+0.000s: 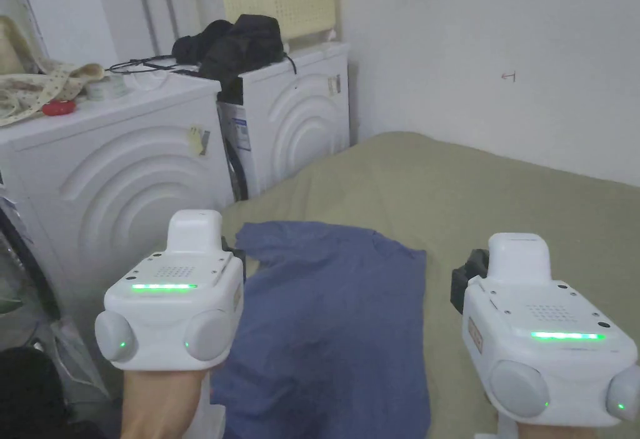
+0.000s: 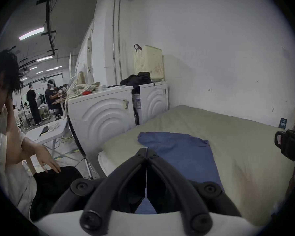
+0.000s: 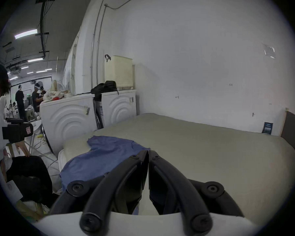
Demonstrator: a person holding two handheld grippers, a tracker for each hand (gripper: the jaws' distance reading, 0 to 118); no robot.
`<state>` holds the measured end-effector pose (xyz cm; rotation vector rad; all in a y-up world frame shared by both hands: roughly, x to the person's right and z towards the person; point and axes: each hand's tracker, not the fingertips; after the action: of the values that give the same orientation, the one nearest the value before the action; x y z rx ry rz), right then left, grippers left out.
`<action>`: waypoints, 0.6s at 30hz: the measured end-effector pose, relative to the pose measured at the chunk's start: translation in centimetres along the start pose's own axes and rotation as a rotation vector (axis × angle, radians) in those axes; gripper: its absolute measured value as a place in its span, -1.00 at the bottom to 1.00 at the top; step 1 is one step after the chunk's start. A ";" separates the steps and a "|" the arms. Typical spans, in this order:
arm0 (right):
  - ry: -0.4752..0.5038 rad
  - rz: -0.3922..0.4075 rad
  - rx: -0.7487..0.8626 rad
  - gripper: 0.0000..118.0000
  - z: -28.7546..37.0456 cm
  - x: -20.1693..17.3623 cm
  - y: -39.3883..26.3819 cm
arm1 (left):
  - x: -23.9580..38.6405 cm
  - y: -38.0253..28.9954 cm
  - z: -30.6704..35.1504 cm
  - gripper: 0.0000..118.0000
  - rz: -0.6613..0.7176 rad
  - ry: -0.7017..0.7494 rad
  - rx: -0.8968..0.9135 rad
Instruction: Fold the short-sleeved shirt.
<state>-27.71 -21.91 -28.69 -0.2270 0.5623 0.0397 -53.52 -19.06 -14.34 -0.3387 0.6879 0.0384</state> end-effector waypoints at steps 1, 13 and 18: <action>0.001 0.002 -0.005 -0.88 -0.1 0.1 -0.1 | 0.1 0.0 -0.4 -1.00 -0.002 0.000 -0.005; 0.001 0.013 -0.085 -0.88 -4.3 0.7 -2.9 | 5.3 -1.2 -14.7 -1.00 -0.014 -0.231 -0.300; 0.028 0.030 -0.156 -0.88 -8.2 0.6 -5.8 | 10.6 -4.4 -25.7 -0.99 -0.064 -0.342 -0.547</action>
<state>-30.87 -29.42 -34.56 -0.3712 0.5915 0.1095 -60.50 -32.23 -38.27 -0.8575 0.3152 0.2213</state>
